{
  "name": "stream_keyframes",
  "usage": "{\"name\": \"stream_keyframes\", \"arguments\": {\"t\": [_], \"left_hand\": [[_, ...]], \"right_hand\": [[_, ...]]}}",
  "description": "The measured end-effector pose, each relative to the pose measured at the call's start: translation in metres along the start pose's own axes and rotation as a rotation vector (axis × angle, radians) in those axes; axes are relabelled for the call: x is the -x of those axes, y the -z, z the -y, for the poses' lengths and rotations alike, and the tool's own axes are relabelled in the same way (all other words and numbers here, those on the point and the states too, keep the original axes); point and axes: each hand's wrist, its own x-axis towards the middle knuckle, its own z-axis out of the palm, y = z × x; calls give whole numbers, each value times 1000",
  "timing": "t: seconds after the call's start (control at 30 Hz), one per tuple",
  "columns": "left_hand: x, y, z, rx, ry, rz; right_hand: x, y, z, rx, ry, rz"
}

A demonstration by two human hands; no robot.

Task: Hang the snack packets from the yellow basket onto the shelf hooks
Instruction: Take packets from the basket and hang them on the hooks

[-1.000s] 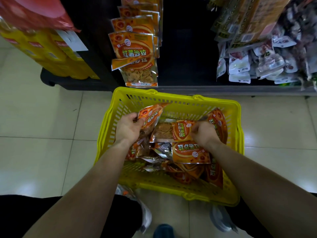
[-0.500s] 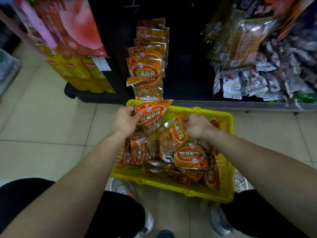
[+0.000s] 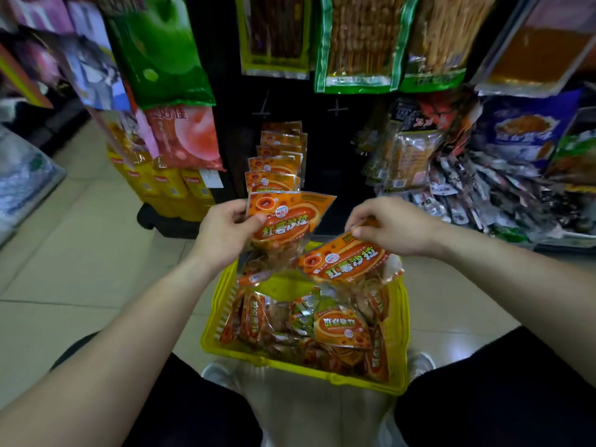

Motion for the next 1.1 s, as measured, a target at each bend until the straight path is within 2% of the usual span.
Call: {"name": "stream_keyframes", "arguments": {"t": [0.17, 0.27, 0.43, 0.6, 0.87, 1.1], "left_hand": [[15, -12, -21, 189, 11, 60], [16, -20, -29, 256, -13, 41], [10, -23, -29, 361, 19, 23], [4, -37, -35, 404, 30, -9], [-5, -56, -34, 323, 36, -163], [-6, -55, -31, 282, 51, -132]], "right_hand": [[6, 9, -6, -190, 38, -304], [-4, 15, -4, -295, 23, -471], [-18, 7, -5, -404, -35, -522], [-31, 8, -1, -453, -110, -648], [-42, 6, 3, -470, -135, -635], [-33, 10, 0, -177, -24, -429]]}}
